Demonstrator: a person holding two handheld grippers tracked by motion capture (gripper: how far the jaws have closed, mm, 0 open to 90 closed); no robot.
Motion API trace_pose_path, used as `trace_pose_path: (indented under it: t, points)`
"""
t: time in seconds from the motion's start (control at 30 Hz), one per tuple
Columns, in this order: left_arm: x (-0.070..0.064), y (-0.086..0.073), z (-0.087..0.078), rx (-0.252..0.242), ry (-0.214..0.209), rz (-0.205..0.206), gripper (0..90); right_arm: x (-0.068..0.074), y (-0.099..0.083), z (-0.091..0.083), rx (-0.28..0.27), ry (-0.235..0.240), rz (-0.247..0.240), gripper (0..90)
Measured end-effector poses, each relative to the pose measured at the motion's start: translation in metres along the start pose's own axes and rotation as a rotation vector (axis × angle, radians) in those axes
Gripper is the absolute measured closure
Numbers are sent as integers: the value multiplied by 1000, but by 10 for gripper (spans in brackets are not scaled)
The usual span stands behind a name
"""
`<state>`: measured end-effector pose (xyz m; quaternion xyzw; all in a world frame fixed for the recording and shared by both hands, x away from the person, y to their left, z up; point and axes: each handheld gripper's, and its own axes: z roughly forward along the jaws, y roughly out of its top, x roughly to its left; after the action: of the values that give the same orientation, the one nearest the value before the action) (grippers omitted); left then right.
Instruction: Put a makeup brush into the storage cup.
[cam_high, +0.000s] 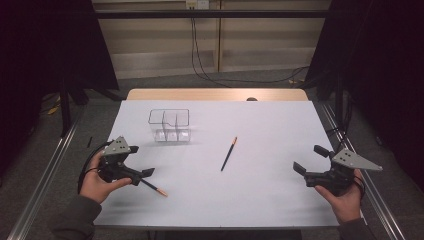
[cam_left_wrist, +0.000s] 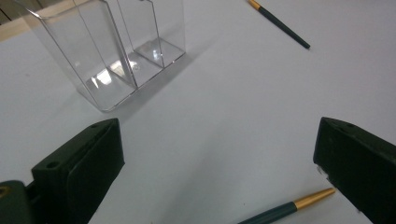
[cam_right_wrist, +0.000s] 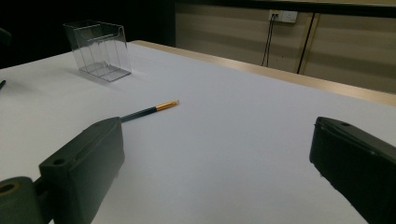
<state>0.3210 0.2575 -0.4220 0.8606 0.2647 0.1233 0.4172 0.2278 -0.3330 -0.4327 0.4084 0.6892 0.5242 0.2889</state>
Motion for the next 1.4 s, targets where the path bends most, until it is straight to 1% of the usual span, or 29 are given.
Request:
trace_pose_path:
  t: [0.07, 0.1, 0.13, 0.2, 0.23, 0.27, 0.3, 0.33, 0.4, 0.47, 0.5, 0.53, 0.67, 0.77, 0.8, 1.0, 1.07, 1.1, 1.17, 1.2, 1.27, 1.3, 1.4]
  points:
    - [2, 1, 0, 30, -1, 15, 13, 0, 0, 0, 0, -5, 3, 27]
    - [1, 1, 1, 37, -7, 8, 13, 0, 0, 0, 0, -7, 3, 27]
    - [1, 1, 0, 52, 1, 13, 13, 0, 0, -1, 0, -8, 4, 27]
    - [3, 2, 1, 67, -12, 25, 13, 0, 0, -1, 0, -7, 7, 27]
    - [4, 2, 2, 67, -19, 27, 13, -1, 0, -1, -2, -8, 3, 27]
    - [4, 3, 2, 85, -20, 33, 13, -1, 0, -2, 1, -6, 4, 27]
    - [4, 3, 3, 98, -33, 32, 13, -1, -1, -2, 0, -6, 6, 27]
    - [4, 3, 3, 110, -42, 40, 13, -1, -1, -2, -1, -6, 13, 27]
    - [4, 4, 4, 140, -42, 50, 13, -1, -1, -2, 2, -10, 9, 27]
    - [5, 5, 4, 159, -44, 61, 13, -1, 0, -3, 1, -13, 10, 27]
    - [5, 6, 5, 165, -47, 59, 13, -2, 0, -3, -1, -13, 3, 27]
    - [5, 6, 5, 172, -48, 67, 13, -2, -1, -3, 0, -14, 4, 27]
    - [4, 7, 7, 201, -60, 76, 13, -2, -1, -4, -1, -14, 17, 27]
    - [6, 6, 9, 243, -67, 110, 13, -3, -1, -4, 1, -10, 12, 27]
    - [5, 6, 10, 242, -67, 110, 13, -3, -1, -4, 0, -10, 11, 27]
    - [4, 6, 15, 315, -98, 145, 13, -4, -1, -5, -1, -15, 9, 27]
    - [4, 6, 16, 332, -91, 153, 13, -4, -1, -5, -1, -11, 12, 27]
    - [4, 7, 17, 342, -99, 161, 11, -4, -1, -5, 0, -13, 13, 27]
    - [4, 6, 17, 350, -100, 158, 9, -4, -1, -5, -2, -11, 11, 27]
    - [4, 6, 17, 359, -106, 159, 9, -4, -1, -5, -3, -10, 11, 27]
    - [4, 6, 19, 380, -103, 163, 7, -4, -1, -5, 0, -12, 10, 27]
    - [3, 7, 19, 399, -102, 173, 7, -4, -1, -5, 0, -12, 10, 27]
    - [2, 6, 19, 425, -119, 195, 7, -4, -1, -5, 1, -12, 9, 27]
